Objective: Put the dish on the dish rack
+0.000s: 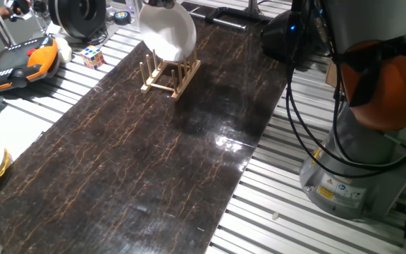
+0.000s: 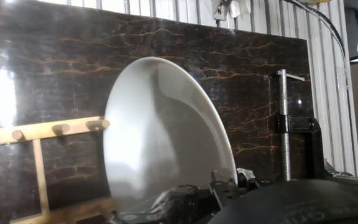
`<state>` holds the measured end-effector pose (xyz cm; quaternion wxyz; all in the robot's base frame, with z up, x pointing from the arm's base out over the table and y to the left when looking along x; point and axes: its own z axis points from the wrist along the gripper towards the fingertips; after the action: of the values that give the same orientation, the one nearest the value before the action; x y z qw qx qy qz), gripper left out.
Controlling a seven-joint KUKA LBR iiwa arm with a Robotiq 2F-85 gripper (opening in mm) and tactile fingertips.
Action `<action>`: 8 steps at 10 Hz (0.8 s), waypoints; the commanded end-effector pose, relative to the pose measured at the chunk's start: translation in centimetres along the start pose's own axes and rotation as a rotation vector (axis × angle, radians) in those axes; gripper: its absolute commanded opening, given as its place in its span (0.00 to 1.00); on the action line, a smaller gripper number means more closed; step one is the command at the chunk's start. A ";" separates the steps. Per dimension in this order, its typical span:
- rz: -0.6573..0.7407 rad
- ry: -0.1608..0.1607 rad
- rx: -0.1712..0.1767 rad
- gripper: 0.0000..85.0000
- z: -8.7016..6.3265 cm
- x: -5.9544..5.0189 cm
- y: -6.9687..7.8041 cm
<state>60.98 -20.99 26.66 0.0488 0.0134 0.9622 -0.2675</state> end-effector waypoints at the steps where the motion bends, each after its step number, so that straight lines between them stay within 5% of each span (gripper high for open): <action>1: 0.006 -0.001 0.000 0.02 0.1 0.0 0.5; 4: 0.020 0.003 -0.004 0.02 0.1 0.2 1.6; 8: 0.032 -0.002 -0.002 0.16 0.2 0.2 2.0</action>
<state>60.93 -19.34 25.42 0.0547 0.0279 0.9621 -0.2658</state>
